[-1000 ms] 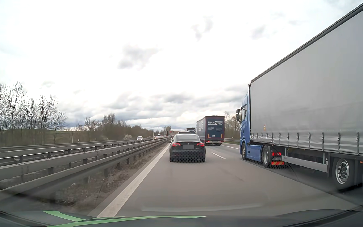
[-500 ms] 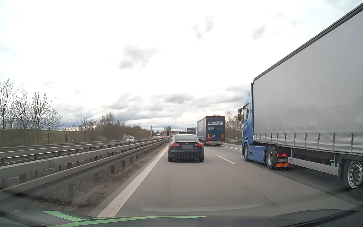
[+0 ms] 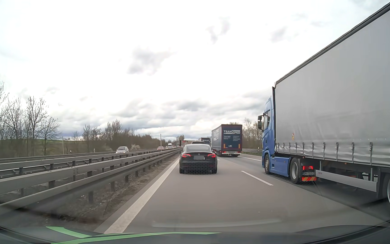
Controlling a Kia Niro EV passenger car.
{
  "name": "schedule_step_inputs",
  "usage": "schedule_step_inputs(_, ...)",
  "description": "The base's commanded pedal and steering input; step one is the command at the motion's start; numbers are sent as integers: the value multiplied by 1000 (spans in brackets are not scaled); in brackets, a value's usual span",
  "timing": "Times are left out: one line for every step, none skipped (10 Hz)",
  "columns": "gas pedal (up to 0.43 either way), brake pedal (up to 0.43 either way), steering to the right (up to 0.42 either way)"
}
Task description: Follow the waypoints while adhering to traffic rules and regulations
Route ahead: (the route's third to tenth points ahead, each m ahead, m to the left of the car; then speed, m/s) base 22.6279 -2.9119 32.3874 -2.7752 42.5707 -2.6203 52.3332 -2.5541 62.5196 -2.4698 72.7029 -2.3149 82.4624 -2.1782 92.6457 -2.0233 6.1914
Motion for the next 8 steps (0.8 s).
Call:
schedule_step_inputs(98, 0, -4)
schedule_step_inputs(98, 0, -4)
schedule_step_inputs(98, 0, -4)
schedule_step_inputs(98, 0, -4)
schedule_step_inputs(98, 0, -4)
schedule_step_inputs(98, 0, -4)
schedule_step_inputs(98, 0, -4)
schedule_step_inputs(110, 0, -4)
